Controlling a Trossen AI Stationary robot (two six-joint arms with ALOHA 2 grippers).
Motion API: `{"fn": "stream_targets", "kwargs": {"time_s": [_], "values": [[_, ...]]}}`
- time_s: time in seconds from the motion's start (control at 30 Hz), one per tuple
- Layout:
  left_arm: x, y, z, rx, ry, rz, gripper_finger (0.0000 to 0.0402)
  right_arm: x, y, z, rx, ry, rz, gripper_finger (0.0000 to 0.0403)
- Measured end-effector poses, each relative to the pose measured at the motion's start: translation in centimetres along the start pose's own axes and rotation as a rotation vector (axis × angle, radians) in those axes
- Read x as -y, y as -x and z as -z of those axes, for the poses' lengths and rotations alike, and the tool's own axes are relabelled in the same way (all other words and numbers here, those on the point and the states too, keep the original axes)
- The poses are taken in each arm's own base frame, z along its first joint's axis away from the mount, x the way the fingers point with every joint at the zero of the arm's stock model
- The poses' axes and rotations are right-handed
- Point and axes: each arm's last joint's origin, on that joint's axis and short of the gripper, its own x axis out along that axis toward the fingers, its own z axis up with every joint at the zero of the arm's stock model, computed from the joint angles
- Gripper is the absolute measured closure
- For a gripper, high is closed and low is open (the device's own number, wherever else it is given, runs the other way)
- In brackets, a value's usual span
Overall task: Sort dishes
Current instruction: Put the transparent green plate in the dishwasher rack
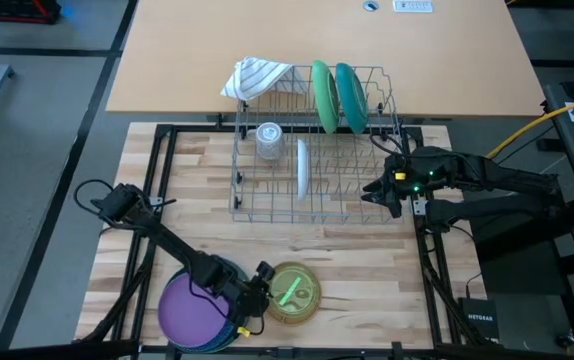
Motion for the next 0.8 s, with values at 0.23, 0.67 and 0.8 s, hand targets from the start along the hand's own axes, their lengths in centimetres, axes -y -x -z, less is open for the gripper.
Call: {"fn": "stream_targets", "kwargs": {"time_s": [0.23,0.67,0.8], "values": [[-0.1,-0.1,0.0,0.007,-0.068,0.037,0.0295,0.0,0.0,0.0,0.000,0.000,0.000,0.0224],[-0.2,-1.6,0.7,-0.002,-0.154,0.055,0.0295,0.0,0.0,0.0,-0.001,0.001,0.000,0.0224],[-0.2,-1.6,0.6,0.005,-0.145,0.051,0.0300,0.0,0.0,0.0,-0.001,0.001,-0.001,0.0224]]}}
